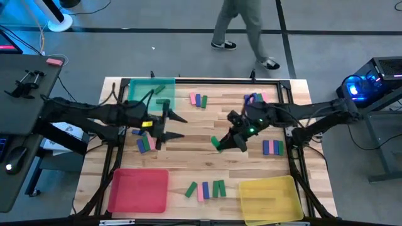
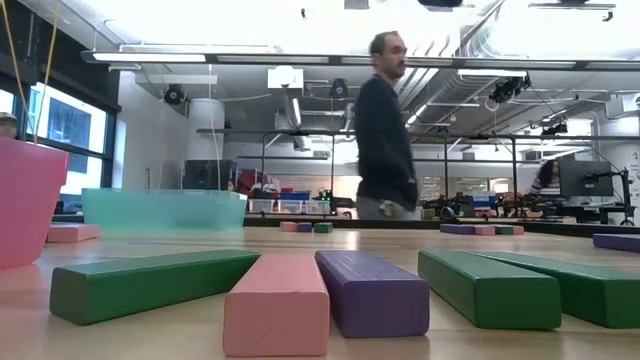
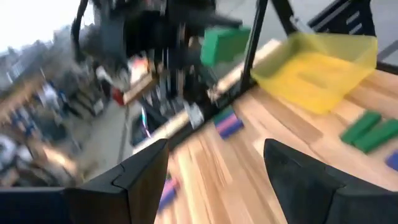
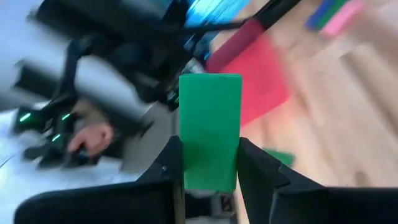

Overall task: Sort blocks
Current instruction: Put the green block into the blue bin

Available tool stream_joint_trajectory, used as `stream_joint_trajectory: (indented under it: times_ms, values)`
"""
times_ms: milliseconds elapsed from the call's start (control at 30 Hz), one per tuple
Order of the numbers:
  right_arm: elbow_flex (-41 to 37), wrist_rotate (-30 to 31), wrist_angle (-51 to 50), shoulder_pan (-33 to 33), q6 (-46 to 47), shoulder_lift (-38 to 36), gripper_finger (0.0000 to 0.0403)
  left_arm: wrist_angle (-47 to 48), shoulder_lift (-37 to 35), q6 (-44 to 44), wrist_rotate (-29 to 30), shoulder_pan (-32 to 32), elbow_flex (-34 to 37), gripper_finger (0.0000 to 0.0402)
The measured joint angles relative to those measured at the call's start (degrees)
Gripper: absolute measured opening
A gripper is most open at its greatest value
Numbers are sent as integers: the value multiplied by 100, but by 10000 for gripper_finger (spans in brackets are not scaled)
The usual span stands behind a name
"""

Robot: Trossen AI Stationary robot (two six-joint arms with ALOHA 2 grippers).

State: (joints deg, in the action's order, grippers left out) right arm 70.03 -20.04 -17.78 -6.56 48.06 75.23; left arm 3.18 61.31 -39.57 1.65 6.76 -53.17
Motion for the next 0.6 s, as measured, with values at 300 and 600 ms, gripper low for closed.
stream_joint_trajectory:
  times_ms: [300,600]
  values:
    - [809,-1480,-42,439,-563,1115,71,-817,844,-66,13,523,-412,250]
    - [1325,-1779,-35,556,-913,1551,71,-684,1192,-461,13,722,-678,250]
